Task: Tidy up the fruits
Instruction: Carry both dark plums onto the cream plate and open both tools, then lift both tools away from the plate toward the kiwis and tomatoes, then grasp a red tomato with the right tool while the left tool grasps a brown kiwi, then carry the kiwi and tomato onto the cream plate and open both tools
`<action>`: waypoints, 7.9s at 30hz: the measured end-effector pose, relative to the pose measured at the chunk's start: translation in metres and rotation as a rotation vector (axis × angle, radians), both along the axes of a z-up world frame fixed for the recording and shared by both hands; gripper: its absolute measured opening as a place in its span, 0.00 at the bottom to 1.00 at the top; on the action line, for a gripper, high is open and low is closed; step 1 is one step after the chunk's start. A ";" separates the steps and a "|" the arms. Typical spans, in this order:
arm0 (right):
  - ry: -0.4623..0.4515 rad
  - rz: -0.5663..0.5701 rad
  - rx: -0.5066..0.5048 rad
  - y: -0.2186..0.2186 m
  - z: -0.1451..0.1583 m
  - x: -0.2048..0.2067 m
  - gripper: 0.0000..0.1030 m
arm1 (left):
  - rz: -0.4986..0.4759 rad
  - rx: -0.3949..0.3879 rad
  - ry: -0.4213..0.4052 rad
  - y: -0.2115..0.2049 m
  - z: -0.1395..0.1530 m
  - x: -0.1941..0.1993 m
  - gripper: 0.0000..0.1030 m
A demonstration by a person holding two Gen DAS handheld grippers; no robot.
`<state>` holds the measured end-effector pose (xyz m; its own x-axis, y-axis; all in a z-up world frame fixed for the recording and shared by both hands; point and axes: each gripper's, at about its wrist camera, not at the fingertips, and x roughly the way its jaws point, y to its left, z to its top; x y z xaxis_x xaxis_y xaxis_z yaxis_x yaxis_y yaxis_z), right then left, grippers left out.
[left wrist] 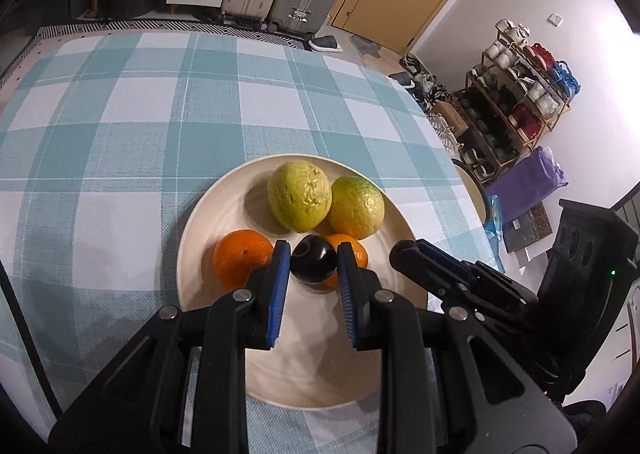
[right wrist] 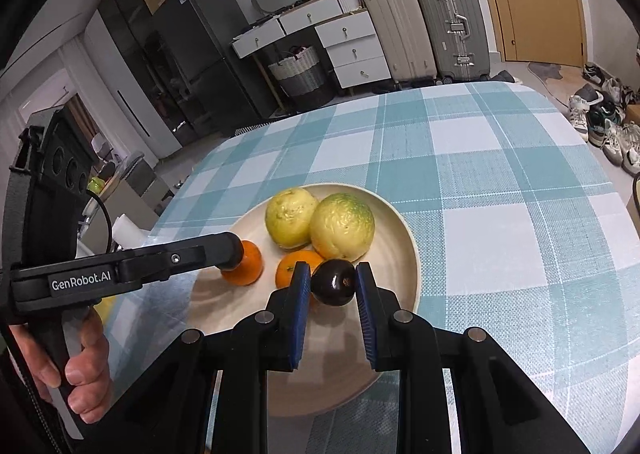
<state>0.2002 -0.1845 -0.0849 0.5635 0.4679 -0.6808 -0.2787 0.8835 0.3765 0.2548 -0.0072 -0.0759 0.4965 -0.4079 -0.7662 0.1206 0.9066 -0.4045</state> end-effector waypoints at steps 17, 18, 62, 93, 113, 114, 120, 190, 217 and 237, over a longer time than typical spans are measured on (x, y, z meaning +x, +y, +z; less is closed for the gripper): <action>0.055 -0.010 0.012 0.004 -0.015 0.012 0.29 | 0.031 -0.009 0.022 0.000 -0.014 0.012 0.23; 0.054 -0.013 0.020 0.002 -0.015 0.012 0.40 | 0.032 -0.016 0.022 0.001 -0.013 0.012 0.23; -0.124 0.005 -0.002 -0.007 0.053 -0.089 0.90 | 0.126 0.184 -0.131 0.008 0.048 -0.134 0.93; -0.134 0.093 -0.002 -0.005 0.038 -0.181 1.00 | 0.099 0.178 -0.083 0.025 0.005 -0.228 0.99; -0.024 0.212 -0.008 0.020 -0.005 -0.235 0.99 | 0.112 0.153 -0.079 0.029 -0.012 -0.259 0.99; -0.023 0.215 -0.008 0.021 -0.006 -0.235 0.99 | 0.116 0.155 -0.078 0.031 -0.012 -0.259 0.99; -0.001 0.238 0.003 0.027 -0.011 -0.236 0.88 | 0.137 0.153 -0.064 0.039 -0.016 -0.260 0.99; -0.019 0.203 0.147 -0.027 -0.010 -0.184 0.30 | -0.063 0.100 0.201 -0.023 -0.038 -0.168 0.24; -0.071 0.205 0.136 0.001 0.019 -0.123 0.30 | -0.021 0.002 0.063 0.013 0.022 -0.115 0.24; -0.003 0.187 0.082 0.034 0.008 -0.044 0.30 | 0.043 -0.050 0.115 0.036 -0.007 -0.044 0.24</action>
<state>0.1559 -0.1504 -0.0774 0.4634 0.6186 -0.6344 -0.4368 0.7824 0.4439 0.2111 0.0291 -0.0829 0.4246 -0.4273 -0.7982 0.0327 0.8883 -0.4581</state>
